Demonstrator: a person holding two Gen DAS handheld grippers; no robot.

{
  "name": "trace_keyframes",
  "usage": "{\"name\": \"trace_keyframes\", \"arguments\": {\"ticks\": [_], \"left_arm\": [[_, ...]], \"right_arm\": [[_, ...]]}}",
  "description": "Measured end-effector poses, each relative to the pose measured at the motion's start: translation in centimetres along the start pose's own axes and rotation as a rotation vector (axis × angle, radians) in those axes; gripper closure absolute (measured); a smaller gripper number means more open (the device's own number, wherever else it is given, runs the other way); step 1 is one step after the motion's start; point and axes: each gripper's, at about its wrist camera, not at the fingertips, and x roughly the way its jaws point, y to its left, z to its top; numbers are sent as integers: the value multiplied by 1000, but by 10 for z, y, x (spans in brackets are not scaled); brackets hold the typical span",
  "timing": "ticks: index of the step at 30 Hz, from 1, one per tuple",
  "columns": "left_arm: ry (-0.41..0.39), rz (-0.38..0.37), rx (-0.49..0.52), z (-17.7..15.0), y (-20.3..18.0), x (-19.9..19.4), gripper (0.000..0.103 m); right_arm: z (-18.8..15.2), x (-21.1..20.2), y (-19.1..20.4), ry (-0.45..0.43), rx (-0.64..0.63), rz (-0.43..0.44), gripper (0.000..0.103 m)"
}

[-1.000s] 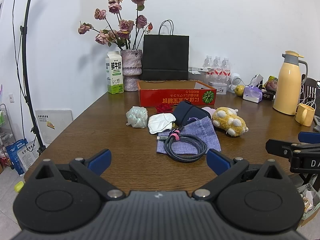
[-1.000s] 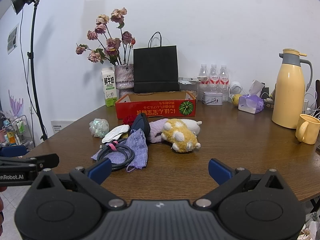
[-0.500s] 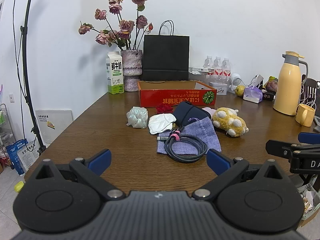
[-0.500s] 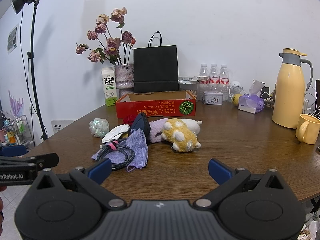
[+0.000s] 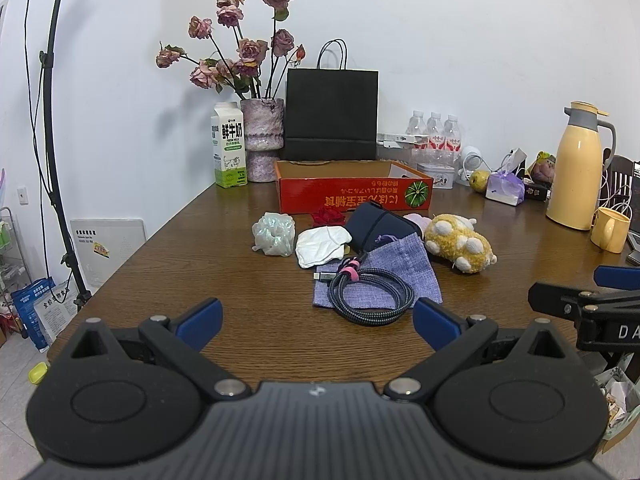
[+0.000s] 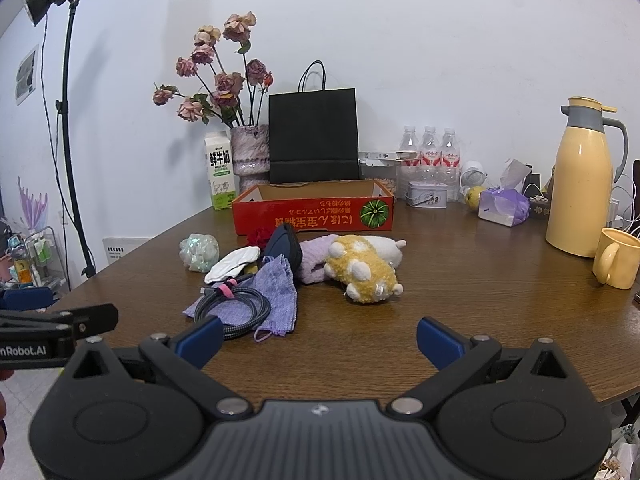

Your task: Organize objects

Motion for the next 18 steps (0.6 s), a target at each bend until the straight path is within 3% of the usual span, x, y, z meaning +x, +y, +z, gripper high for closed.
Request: {"name": "trace_keyframes", "arguments": {"ticks": [18], "left_arm": [[36, 14, -7, 5, 0, 36, 0]], "right_arm": [[-4, 35, -4, 51, -17, 10, 0]]}}
